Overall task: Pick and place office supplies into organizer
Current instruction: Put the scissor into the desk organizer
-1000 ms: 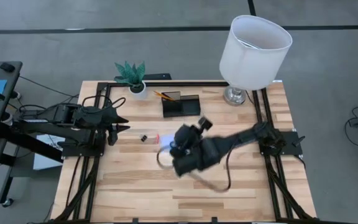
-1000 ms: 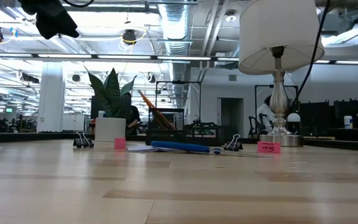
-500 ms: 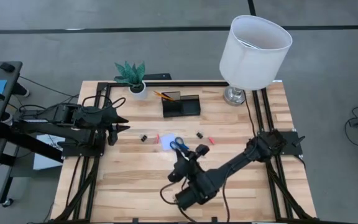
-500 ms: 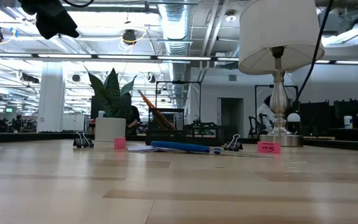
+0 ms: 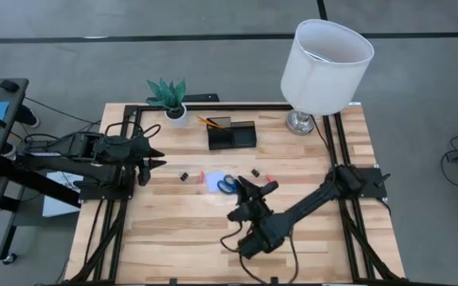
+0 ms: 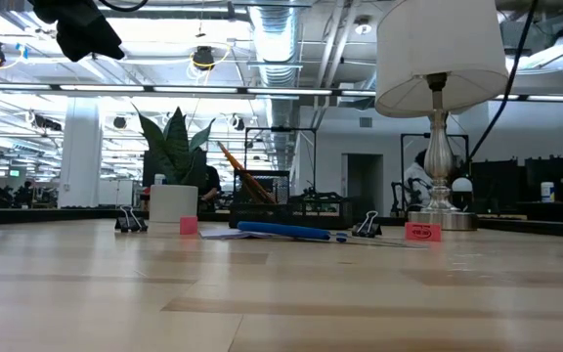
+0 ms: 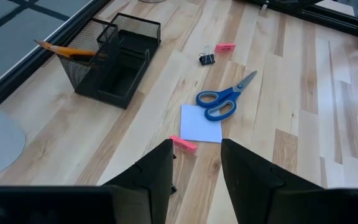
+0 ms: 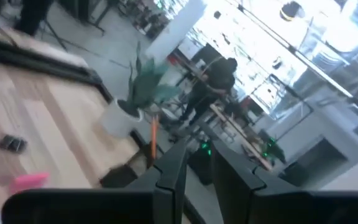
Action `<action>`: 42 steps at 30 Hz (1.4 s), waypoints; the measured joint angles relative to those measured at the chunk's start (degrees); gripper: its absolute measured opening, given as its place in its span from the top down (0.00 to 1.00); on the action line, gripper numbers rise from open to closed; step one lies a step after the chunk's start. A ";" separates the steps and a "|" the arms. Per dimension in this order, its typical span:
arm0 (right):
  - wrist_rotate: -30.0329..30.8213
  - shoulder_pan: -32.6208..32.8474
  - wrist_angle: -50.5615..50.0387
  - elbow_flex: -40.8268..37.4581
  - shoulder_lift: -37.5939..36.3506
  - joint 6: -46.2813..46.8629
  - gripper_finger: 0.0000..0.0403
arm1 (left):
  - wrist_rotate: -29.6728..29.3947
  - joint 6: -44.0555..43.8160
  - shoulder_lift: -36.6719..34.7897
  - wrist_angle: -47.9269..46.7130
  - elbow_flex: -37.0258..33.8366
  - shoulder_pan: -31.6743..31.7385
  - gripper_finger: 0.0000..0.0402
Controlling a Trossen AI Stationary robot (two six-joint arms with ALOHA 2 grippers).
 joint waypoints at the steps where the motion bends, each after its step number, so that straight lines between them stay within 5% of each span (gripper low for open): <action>1: -0.11 -0.92 0.59 -1.94 -0.51 0.10 0.83 | 0.00 0.00 0.00 0.00 0.00 -0.02 0.69; 10: -0.03 -4.58 2.20 -12.57 -1.25 4.55 0.84 | 0.00 0.00 0.00 0.00 0.00 -0.01 0.69; 23: -1.31 3.37 -3.36 -4.18 -3.76 -0.58 1.00 | 0.00 0.00 0.00 -0.02 0.00 -0.01 0.69; 27: -11.77 3.51 1.84 3.65 -3.85 -12.77 0.99 | 0.00 0.00 0.00 0.00 0.00 0.00 0.69; 34: -49.82 0.92 33.86 9.47 -3.85 -52.90 0.99 | 0.00 0.00 0.00 0.00 0.00 0.00 0.69; 42: -53.86 -3.99 40.72 6.83 -3.89 -61.41 1.00 | 0.00 0.00 0.00 -0.02 0.00 -0.02 0.69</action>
